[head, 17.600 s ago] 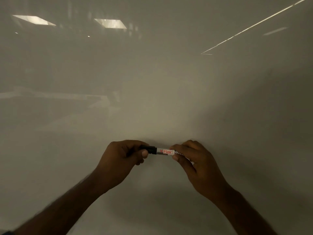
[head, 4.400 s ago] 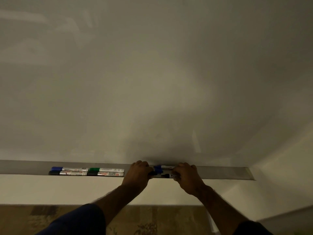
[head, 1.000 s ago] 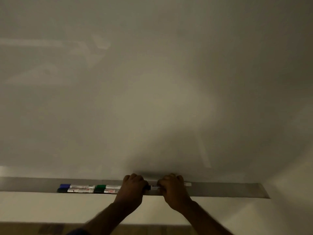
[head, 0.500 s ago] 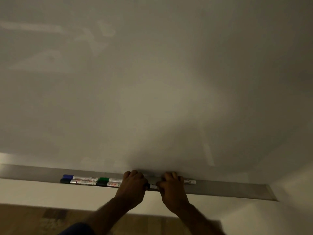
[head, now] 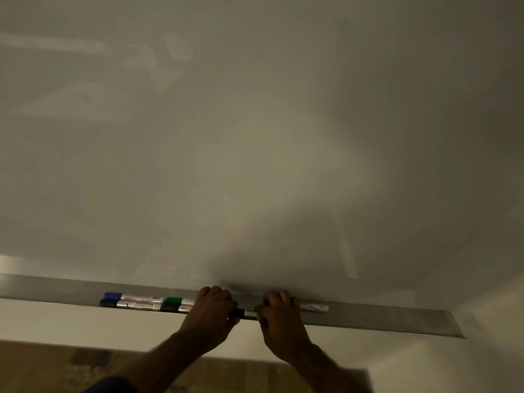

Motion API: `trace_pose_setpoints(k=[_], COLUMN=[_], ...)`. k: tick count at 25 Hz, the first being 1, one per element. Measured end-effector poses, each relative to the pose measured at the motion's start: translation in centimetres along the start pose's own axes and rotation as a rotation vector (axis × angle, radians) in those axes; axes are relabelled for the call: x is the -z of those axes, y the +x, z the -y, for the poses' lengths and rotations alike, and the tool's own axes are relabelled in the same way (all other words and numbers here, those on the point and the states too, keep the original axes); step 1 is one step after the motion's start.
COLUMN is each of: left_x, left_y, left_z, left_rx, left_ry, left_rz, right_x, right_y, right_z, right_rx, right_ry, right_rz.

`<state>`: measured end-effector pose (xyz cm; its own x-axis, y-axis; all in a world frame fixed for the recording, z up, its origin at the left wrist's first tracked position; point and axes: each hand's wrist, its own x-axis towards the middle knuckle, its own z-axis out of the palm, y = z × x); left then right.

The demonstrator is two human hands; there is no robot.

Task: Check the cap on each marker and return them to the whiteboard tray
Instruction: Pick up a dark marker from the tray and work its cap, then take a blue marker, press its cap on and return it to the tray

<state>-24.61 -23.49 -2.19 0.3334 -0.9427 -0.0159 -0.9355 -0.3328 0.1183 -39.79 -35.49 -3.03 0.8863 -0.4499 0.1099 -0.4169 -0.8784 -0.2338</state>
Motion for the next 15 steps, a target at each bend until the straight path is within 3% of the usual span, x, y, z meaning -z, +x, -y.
trace_pose_setpoints(k=[9, 15], left_x=[-0.3, 0.2], left_y=[0.1, 1.4], left_z=[0.1, -1.6], left_rx=[0.009, -0.054], left_ry=[0.01, -0.052], left_rz=[0.015, -0.065], right_x=[0.1, 1.4], right_y=[-0.4, -1.7], right_z=[-0.8, -4.1], right_rx=[-0.005, -0.145], right_ry=[0.026, -0.013], right_rz=[0.008, -0.017])
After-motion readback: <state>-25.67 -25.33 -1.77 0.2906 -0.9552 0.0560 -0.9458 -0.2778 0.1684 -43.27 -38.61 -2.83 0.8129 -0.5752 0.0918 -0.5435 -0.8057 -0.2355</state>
